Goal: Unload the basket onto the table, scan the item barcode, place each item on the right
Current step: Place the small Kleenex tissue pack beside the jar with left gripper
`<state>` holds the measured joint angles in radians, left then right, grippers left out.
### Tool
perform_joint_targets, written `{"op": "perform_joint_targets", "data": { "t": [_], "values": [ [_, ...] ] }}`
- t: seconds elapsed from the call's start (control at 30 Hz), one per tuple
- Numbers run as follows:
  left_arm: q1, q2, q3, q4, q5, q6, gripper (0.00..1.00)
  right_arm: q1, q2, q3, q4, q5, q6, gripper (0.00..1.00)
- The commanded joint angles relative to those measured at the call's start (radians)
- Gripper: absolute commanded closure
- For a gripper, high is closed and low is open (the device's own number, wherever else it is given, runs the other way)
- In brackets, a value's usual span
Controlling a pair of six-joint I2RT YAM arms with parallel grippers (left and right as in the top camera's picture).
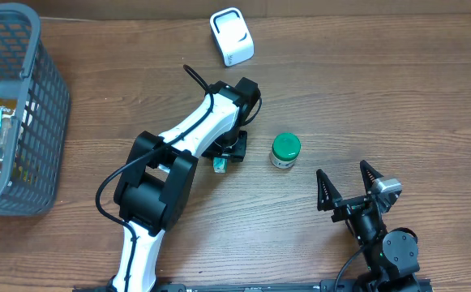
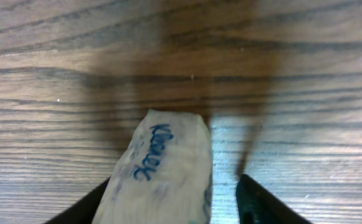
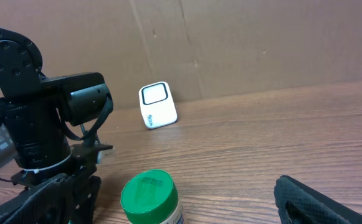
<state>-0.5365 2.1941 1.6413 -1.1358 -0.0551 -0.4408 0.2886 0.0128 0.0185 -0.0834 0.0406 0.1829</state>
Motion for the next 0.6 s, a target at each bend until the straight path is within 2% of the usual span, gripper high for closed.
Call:
{"op": "perform_joint_targets", "data": {
  "t": [0.0,0.2,0.57],
  "values": [
    [-0.003,-0.003,-0.004,0.008,0.016,-0.039,0.56,-0.004,-0.010,-0.010,0.003,-0.001,0.000,0.00],
    [-0.006,-0.003,-0.003,0.063,0.150,-0.047,0.68,-0.004,-0.010,-0.010,0.003,-0.001,0.000,0.00],
    [-0.068,-0.003,-0.002,0.151,0.148,-0.214,0.68,-0.004,-0.010,-0.010,0.003,-0.001,0.000,0.00]
  ]
}}
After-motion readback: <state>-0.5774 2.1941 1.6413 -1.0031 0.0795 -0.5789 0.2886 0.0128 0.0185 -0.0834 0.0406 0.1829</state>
